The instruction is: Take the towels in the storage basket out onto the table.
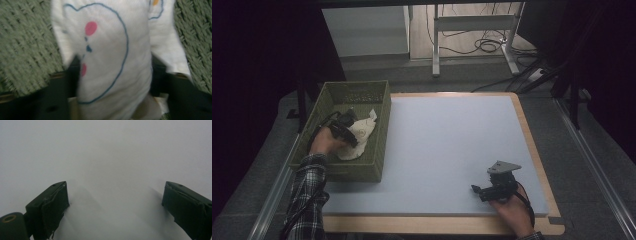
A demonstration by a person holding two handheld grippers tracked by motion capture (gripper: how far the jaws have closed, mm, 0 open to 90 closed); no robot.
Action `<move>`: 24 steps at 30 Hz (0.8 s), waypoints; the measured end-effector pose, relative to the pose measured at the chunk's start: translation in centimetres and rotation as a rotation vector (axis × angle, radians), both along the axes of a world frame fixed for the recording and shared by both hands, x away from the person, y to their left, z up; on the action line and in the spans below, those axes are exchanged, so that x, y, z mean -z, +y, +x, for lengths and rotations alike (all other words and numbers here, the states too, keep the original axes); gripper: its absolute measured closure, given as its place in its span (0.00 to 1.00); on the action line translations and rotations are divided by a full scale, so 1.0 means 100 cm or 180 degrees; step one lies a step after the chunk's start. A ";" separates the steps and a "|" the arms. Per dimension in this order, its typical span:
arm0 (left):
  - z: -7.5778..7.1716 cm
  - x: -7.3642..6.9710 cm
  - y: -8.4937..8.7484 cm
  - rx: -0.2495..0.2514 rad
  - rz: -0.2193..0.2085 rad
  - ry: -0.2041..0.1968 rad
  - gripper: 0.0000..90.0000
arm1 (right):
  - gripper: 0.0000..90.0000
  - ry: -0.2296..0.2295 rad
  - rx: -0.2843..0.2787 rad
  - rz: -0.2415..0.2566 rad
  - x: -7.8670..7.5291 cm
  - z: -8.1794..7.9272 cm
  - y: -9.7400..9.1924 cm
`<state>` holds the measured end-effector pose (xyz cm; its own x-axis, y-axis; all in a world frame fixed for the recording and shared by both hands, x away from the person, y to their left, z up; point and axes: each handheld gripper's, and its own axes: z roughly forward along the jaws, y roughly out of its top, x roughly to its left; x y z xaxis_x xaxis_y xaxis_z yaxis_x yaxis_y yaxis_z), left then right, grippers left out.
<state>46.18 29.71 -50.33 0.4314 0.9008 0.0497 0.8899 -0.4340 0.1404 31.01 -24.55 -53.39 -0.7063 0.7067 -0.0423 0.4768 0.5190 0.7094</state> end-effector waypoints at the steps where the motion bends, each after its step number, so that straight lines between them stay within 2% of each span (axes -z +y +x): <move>1: -0.001 -0.001 0.001 -0.0014 -0.0002 -0.0007 0.71 | 0.08 -0.0001 0.0000 0.0000 0.000 0.000 0.000; 3: -0.001 -0.002 0.002 -0.0025 -0.0006 -0.0025 0.78 | 0.08 0.0000 -0.0001 0.0000 0.000 0.000 0.000; 6: -0.001 -0.006 0.008 -0.0123 -0.0156 -0.0074 0.80 | 0.08 0.0001 -0.0001 0.0000 0.000 0.000 0.000; 8: -0.002 -0.011 0.013 -0.0213 -0.0360 -0.0124 0.80 | 0.08 0.0001 0.0000 0.0001 0.000 0.000 0.000; 9: -0.003 -0.013 0.015 -0.0251 -0.0467 -0.0191 0.80 | 0.08 0.0001 -0.0001 0.0001 0.000 0.000 0.000; 11: -0.007 -0.020 0.018 -0.0251 -0.0612 -0.0261 0.79 | 0.08 0.0001 -0.0001 0.0000 0.000 0.000 0.000; 17: -0.018 -0.045 0.020 -0.0189 -0.0754 -0.0449 0.79 | 0.08 0.0001 0.0000 0.0000 0.000 0.000 0.000; 24: -0.029 -0.072 0.023 -0.0154 -0.0875 -0.0601 0.79 | 0.08 0.0001 -0.0002 -0.0002 0.000 0.000 0.000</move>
